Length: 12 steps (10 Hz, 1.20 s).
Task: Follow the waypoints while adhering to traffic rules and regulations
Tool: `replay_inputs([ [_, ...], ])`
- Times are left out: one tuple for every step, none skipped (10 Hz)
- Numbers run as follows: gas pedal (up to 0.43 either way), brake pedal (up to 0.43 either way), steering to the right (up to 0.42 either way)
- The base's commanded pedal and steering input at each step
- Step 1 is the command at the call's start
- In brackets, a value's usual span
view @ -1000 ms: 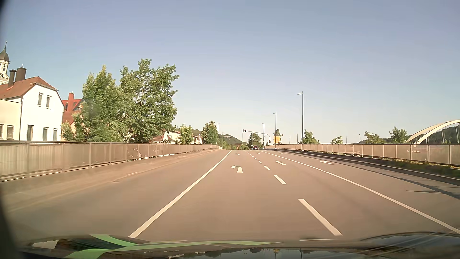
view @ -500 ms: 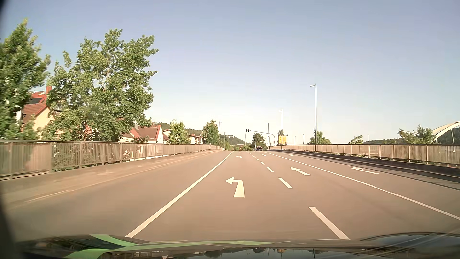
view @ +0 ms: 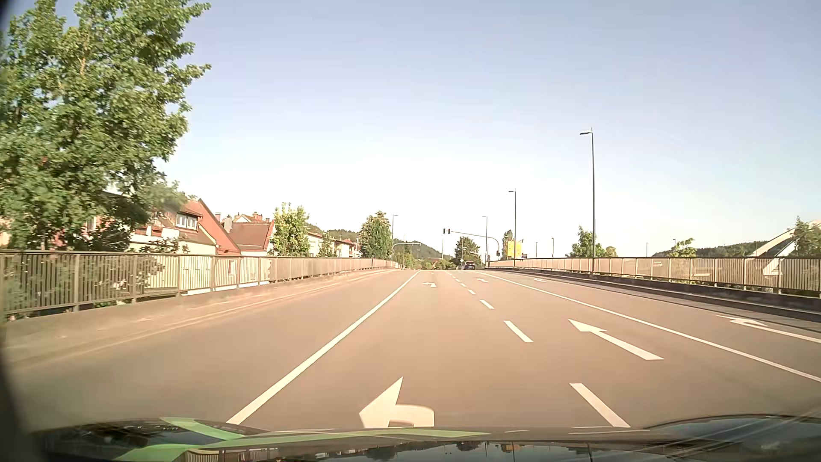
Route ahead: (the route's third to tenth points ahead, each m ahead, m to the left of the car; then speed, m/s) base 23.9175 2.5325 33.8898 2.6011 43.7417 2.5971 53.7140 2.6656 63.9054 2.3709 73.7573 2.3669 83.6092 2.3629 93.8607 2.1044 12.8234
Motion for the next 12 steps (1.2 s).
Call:
replay_inputs([
  [0.039, 0.0, -0.007],
  [0.047, 0.0, -0.007],
  [0.059, 0.0, -0.007],
  [0.067, 0.0, -0.007],
  [0.067, 0.0, -0.007],
  [0.067, 0.0, -0.007],
  [0.047, 0.0, -0.007],
  [0.028, 0.0, -0.007],
  [0.008, 0.0, -0.007],
  [0.0, 0.0, -0.007],
  [0.0, 0.0, -0.007],
  [0.0, 0.0, -0.007],
])
